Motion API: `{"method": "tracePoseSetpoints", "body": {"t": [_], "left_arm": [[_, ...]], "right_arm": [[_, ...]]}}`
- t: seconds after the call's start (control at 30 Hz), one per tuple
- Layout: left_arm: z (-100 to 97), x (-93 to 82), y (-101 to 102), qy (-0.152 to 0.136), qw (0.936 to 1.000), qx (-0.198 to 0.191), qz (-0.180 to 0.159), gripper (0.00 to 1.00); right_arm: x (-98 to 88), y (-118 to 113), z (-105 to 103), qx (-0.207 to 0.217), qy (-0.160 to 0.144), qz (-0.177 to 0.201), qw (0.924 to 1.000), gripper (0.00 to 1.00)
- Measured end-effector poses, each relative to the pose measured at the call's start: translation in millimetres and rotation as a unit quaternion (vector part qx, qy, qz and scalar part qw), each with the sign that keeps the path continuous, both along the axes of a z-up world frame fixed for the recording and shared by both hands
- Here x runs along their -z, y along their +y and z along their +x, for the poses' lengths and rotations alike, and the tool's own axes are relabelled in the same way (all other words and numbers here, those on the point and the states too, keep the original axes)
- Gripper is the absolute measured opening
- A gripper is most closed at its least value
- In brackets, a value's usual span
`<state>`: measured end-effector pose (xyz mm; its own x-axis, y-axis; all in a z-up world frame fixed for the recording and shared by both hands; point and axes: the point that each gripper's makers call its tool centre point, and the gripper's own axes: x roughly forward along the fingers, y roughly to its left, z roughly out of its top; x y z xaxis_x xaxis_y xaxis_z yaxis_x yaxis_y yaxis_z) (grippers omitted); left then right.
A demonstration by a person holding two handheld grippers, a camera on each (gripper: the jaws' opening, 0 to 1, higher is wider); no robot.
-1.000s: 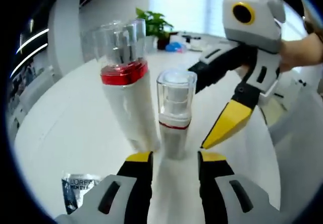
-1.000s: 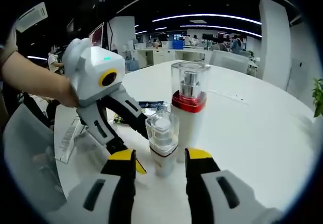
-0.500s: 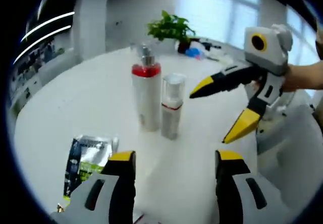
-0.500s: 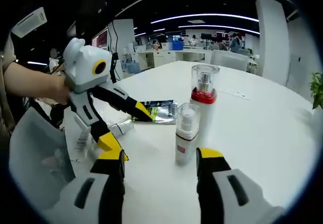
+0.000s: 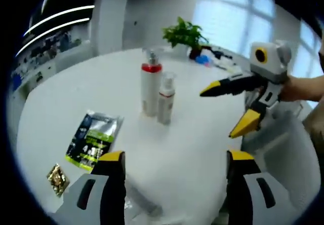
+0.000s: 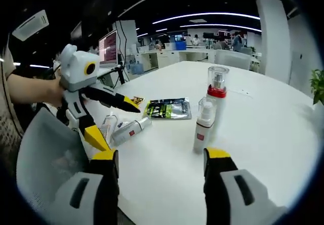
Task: Arrange the skincare products in the storage area until every visible bottle or jar stands upright without overlapping.
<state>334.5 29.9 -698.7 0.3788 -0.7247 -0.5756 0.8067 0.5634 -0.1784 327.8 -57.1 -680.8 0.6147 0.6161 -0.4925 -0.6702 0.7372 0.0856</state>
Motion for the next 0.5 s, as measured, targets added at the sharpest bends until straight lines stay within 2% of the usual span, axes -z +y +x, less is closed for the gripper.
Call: {"method": "tracePoseSetpoints", "body": {"t": [0.23, 0.5], "left_arm": [[-27.7, -12.1, 17.5, 0.012, 0.9991, -0.034, -0.023, 0.86], [-57.5, -25.8, 33.2, 0.016, 0.996, -0.075, -0.045, 0.97]], "right_arm": [[-6.7, 1.0, -20.6, 0.012, 0.004, 0.02, 0.9997, 0.77], [-22.8, 3.1, -38.9, 0.026, -0.002, 0.048, 0.9985, 0.85]]}}
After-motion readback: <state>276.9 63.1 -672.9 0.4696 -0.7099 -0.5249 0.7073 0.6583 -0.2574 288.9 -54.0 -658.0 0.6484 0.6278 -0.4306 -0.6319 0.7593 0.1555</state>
